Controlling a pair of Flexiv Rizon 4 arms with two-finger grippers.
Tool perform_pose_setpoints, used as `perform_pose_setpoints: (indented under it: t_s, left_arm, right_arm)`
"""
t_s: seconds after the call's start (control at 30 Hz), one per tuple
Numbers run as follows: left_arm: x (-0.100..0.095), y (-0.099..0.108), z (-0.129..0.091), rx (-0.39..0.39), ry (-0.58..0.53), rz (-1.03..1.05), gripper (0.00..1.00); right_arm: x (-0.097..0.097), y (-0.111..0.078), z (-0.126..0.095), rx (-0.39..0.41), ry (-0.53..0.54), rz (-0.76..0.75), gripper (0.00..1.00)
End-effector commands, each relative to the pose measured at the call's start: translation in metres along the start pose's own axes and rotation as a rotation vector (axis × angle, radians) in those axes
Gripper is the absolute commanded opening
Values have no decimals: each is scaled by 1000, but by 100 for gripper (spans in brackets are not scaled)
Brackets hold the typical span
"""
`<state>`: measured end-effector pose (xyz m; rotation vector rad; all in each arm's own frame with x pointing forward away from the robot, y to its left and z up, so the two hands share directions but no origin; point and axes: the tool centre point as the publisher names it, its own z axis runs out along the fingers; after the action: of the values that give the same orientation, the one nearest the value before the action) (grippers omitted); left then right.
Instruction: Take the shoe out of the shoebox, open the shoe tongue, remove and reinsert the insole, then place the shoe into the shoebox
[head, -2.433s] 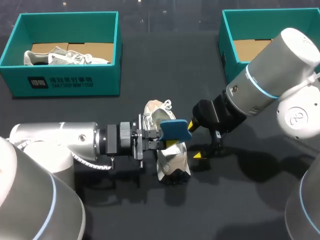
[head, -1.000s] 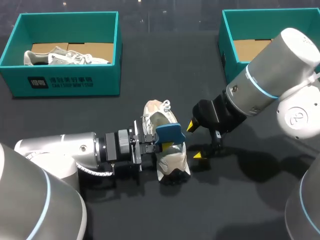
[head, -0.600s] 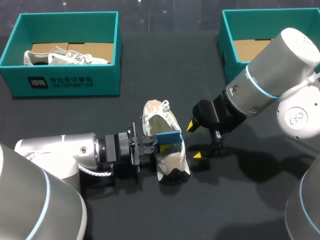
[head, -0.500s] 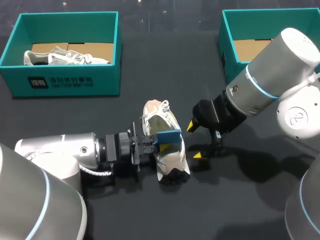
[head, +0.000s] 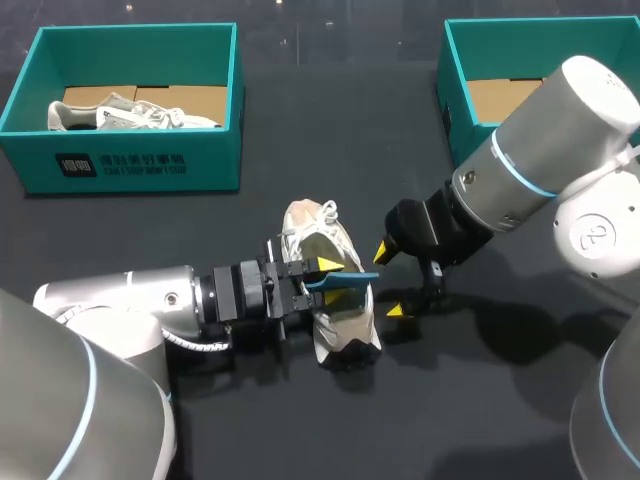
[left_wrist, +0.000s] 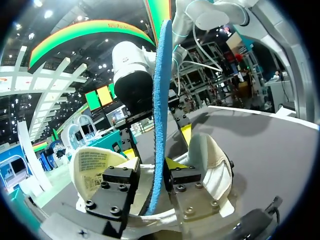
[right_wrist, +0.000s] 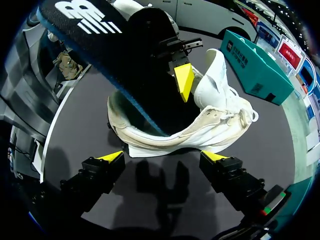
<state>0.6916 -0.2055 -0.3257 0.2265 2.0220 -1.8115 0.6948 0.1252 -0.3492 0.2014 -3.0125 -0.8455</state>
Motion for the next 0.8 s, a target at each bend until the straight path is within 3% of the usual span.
perform_pose_setpoints:
  t_s: [0.03, 0.47, 0.53, 0.6, 0.8]
  left_arm:
    - [3, -9, -2, 3, -11, -3, 35]
    - [12, -37, 5, -6, -3, 14, 38]
    - [13, -38, 6, -10, 0, 16, 31]
    - [14, -39, 7, -11, 5, 24, 0]
    - [13, -26, 8, -4, -2, 86, 0]
  right_arm:
    - [1, 0, 1, 2, -1, 1, 100]
    - [1, 0, 1, 2, -1, 1, 100]
    - [1, 0, 1, 2, -1, 1, 100]
    - [1, 0, 1, 2, -1, 1, 100]
    - [1, 0, 1, 2, -1, 1, 100]
